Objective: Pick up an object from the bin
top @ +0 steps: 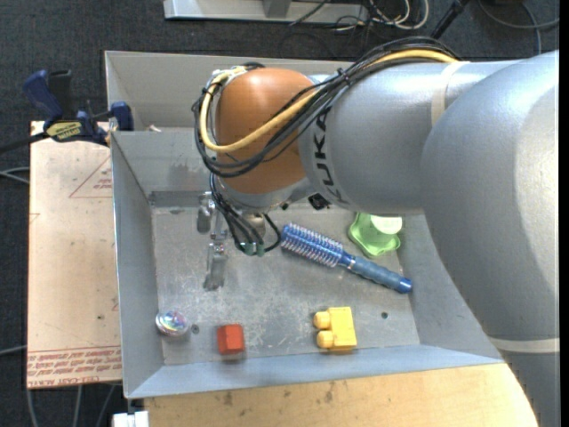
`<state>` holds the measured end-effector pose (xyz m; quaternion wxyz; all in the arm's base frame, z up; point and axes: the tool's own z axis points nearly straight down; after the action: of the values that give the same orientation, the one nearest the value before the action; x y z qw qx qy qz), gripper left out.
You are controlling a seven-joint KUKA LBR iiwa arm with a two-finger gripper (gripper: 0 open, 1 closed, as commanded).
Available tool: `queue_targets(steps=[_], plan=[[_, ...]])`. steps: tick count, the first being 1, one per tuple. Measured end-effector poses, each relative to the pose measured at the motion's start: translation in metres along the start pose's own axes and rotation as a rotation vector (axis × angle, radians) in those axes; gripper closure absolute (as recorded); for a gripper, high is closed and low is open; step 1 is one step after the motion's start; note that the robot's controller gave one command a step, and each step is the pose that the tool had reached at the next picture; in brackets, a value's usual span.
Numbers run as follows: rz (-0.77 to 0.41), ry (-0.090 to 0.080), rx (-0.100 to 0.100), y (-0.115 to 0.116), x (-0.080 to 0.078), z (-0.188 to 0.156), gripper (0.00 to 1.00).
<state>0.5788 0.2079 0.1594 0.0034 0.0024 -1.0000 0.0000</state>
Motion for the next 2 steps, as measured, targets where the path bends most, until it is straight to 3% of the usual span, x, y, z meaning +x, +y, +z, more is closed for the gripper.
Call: queue_targets(steps=[1,2], plan=[[0.073,-0.001,-0.001,0.033,0.099,-0.007,0.00],[0.116,-0.001,0.001,0.041,0.084,0.094,0.00]])
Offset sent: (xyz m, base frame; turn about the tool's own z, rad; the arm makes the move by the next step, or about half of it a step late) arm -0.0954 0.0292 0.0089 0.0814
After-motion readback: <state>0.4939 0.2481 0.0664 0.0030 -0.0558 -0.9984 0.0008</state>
